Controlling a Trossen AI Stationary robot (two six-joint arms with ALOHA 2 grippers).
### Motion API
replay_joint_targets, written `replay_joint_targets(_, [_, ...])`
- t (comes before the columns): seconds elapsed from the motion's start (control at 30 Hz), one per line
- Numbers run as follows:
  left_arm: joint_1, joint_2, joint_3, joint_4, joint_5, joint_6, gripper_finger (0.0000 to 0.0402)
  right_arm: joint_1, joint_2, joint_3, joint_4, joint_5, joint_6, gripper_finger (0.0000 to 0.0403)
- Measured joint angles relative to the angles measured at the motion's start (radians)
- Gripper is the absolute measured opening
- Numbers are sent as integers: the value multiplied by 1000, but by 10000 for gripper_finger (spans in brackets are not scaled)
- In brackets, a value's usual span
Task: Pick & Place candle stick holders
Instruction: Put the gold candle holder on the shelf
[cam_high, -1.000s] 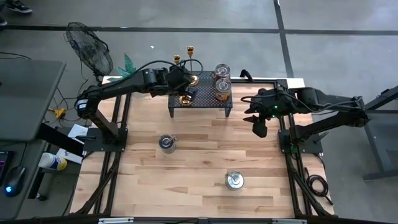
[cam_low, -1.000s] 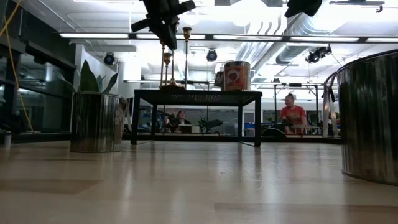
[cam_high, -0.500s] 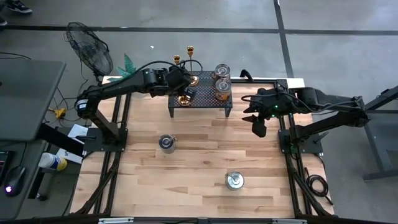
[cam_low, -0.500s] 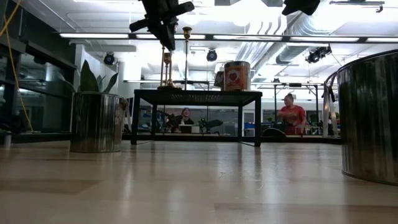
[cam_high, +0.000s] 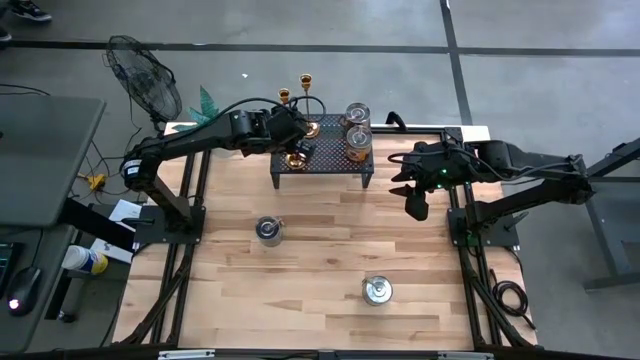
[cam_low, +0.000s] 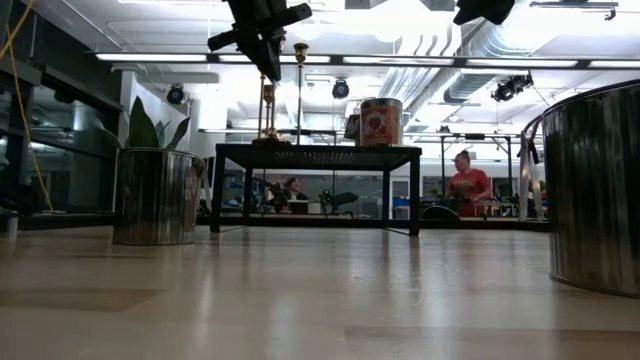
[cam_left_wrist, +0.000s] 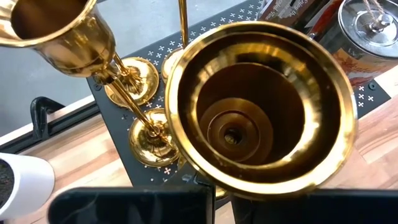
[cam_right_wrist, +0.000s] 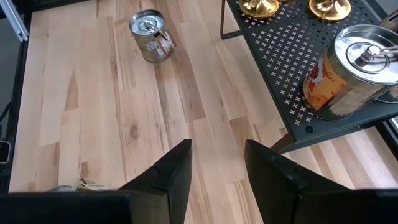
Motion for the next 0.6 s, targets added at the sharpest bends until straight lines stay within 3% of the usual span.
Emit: replay_joint_targets(0.6, [0, 17, -1, 48, 15, -1, 10, 0, 0, 0, 0, 0, 0, 140])
